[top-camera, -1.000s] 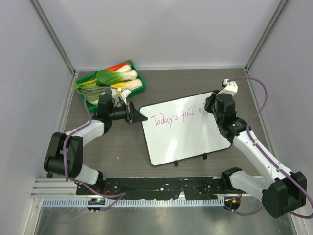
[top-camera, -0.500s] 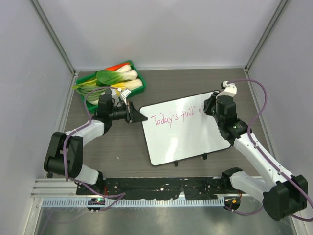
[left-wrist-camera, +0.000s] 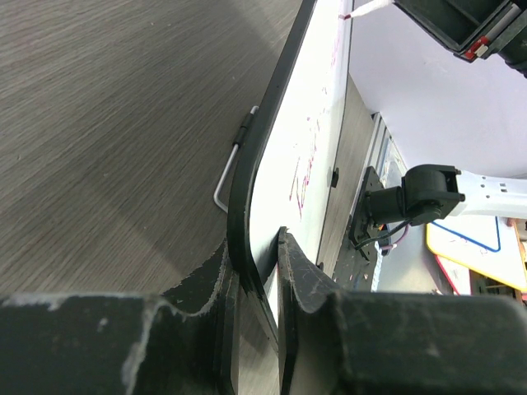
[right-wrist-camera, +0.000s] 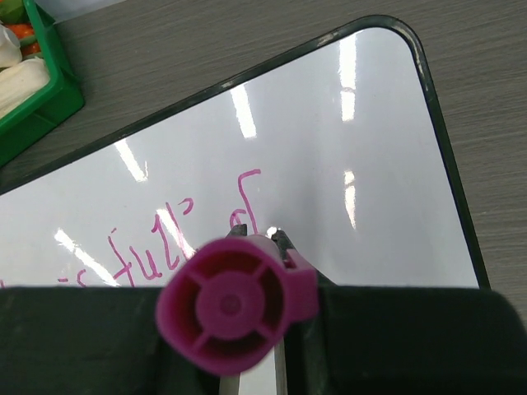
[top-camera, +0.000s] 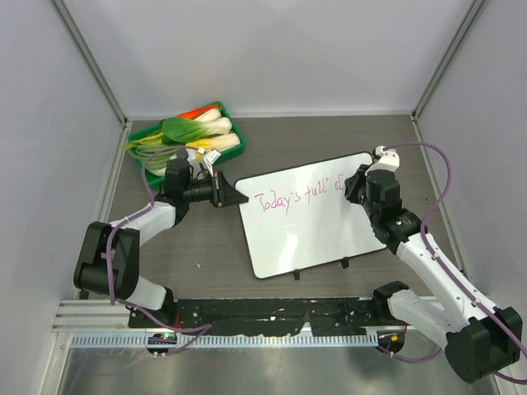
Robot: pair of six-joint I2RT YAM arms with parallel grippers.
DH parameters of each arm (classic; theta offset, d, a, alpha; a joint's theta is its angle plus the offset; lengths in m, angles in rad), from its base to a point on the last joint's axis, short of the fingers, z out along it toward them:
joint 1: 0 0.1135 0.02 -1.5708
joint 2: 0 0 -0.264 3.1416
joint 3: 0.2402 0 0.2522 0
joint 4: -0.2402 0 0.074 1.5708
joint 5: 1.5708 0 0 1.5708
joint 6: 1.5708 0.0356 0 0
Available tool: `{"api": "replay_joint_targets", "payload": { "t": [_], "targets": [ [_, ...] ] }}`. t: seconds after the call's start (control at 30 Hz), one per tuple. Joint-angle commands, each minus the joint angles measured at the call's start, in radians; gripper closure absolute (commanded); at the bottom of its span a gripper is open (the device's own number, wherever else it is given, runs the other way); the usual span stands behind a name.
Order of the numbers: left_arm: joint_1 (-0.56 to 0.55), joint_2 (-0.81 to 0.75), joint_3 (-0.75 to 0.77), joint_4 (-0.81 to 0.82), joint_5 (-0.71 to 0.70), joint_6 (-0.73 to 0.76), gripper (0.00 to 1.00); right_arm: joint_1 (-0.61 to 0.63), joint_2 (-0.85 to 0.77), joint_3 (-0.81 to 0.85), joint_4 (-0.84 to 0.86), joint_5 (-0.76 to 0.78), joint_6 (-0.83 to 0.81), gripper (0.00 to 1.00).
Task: Write a sentence on the whiteboard
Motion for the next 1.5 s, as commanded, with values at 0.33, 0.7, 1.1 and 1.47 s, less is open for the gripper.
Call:
{"api": "replay_joint_targets", "payload": {
  "t": [0.33,0.7,1.1,1.47],
  "targets": [
    [-0.038,0.02,-0.011,-0.054,-0.072,0.155,1.0,-0.004,-0.064,-0.035,-0.051,-0.092,0.031,0.99],
    [-0.038,0.021,-0.011,-0.054,-0.072,0.156,1.0,-0.004,-0.139,0.008,0.001,-0.017,0.023,0.99],
    [-0.038,0.016,-0.012,-0.06,-0.073,0.159,1.0,-0.004,-0.011,0.051,0.086,-0.016,0.02,0.99],
    [-0.041,0.015,-0.012,-0.058,-0.073,0.161,1.0,-0.004,0.025,0.04,0.095,0.013,0.014,0.99]
  ]
}}
